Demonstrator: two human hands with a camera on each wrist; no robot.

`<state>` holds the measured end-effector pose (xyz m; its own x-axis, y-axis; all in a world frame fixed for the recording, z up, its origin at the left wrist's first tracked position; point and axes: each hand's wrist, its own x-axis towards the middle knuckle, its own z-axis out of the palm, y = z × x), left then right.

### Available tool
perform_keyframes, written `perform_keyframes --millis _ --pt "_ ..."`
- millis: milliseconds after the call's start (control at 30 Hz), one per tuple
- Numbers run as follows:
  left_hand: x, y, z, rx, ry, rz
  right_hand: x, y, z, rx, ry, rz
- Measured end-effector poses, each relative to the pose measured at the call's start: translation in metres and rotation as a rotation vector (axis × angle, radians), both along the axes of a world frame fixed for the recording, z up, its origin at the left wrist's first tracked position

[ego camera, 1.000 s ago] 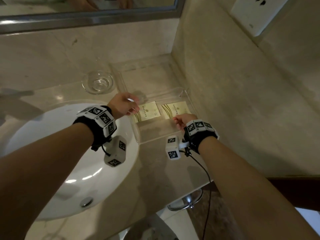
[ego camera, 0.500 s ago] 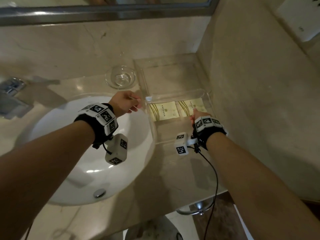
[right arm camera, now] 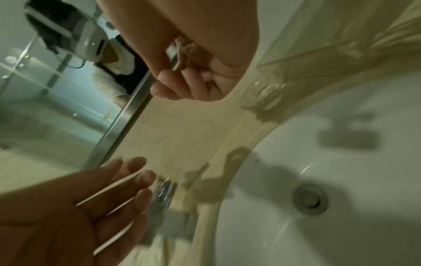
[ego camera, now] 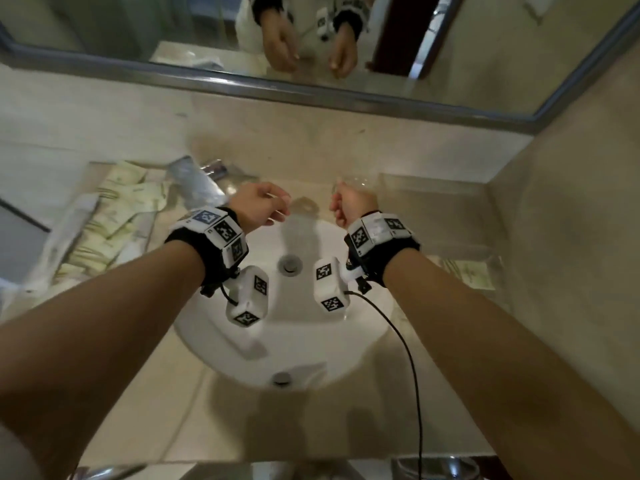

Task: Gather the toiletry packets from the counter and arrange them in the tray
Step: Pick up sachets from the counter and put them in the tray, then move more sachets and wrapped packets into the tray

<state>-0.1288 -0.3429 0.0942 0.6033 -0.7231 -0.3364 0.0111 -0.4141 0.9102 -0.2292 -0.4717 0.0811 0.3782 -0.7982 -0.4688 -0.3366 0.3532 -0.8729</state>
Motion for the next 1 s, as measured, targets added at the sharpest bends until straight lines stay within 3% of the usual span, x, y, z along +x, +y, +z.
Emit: perform_keyframes --millis 333,500,733,867,1000 --pt "0.109 0.157 0.012 0.029 -0.04 0.306 0.135 0.151 0.019 -0.119 -0.063 0.386" --pt "0.149 0.239 -0.023 0.146 0.005 0.458 0.177 0.206 -0.005 -0.146 0.128 0.57" --pt "0.18 0.291 -0.071 0.284 0.123 0.416 0.223 0.232 -0.057 -0.308 0.369 0.694" --pt "0.189 0.296 -0.088 0.321 0.067 0.406 0.228 0.241 -0.063 -0.358 0.475 0.779" --pt "0.196 0.3 -0.096 0.377 -0.01 0.329 0.236 0.251 -0.073 -0.364 0.486 0.689"
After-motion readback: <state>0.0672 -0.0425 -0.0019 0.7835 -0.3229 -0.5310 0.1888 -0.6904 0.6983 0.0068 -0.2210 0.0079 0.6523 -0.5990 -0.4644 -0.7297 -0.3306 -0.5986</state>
